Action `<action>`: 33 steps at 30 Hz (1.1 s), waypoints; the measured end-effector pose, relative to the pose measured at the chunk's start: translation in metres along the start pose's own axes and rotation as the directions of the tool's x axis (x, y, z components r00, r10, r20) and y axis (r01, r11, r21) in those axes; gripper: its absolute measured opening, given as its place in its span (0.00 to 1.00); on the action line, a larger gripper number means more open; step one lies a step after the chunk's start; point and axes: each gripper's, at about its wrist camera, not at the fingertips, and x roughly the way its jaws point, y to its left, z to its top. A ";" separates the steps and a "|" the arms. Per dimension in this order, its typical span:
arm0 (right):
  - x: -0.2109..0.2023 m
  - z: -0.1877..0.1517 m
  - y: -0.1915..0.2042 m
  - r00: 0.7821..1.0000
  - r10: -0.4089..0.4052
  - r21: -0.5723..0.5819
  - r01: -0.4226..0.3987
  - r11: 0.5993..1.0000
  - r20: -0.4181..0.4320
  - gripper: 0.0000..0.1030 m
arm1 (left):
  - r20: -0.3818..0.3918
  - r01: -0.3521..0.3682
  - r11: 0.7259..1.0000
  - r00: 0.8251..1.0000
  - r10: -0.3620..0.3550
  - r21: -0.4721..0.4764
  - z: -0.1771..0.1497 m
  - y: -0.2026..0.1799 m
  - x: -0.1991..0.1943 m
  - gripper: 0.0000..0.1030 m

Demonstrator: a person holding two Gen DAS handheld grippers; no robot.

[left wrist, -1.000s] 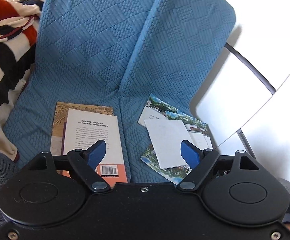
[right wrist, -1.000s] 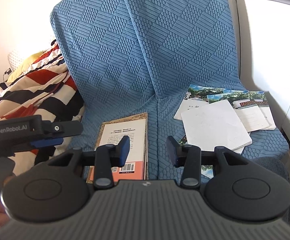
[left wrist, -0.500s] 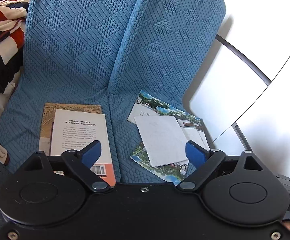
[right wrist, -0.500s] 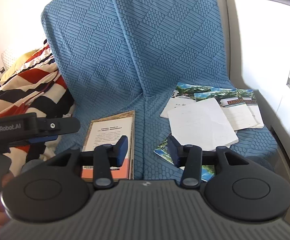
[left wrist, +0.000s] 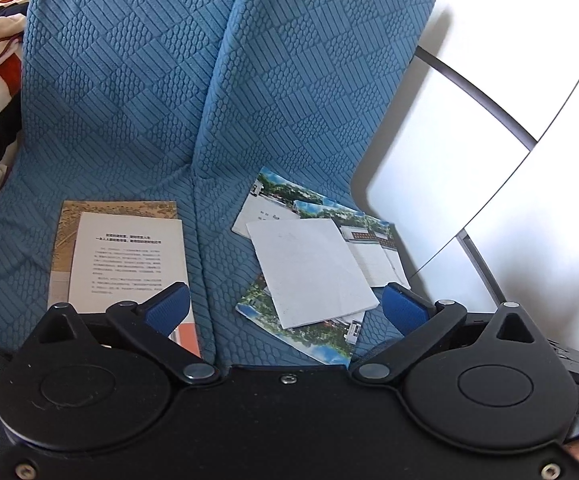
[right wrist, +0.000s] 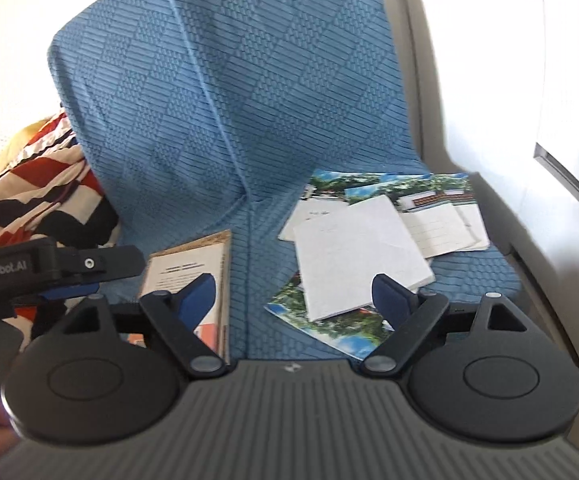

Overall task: Organize objects
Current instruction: 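Lower both open grippers toward the white card lying on the postcards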

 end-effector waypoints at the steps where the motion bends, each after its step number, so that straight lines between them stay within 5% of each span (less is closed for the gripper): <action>1: -0.001 0.000 -0.003 1.000 -0.006 0.004 0.006 1.000 0.007 0.84 | -0.002 0.000 1.000 1.000 0.000 0.001 0.000 -0.002 0.002 0.99; 16: 0.001 -0.007 -0.047 0.998 -0.061 0.077 0.059 0.995 0.023 0.84 | -0.059 0.001 1.000 0.998 -0.001 0.006 -0.004 -0.024 0.045 0.99; 33: 0.044 0.001 -0.077 0.996 -0.052 0.124 0.061 0.990 -0.074 0.84 | -0.174 -0.028 0.999 0.984 0.021 -0.038 -0.007 -0.029 0.127 0.99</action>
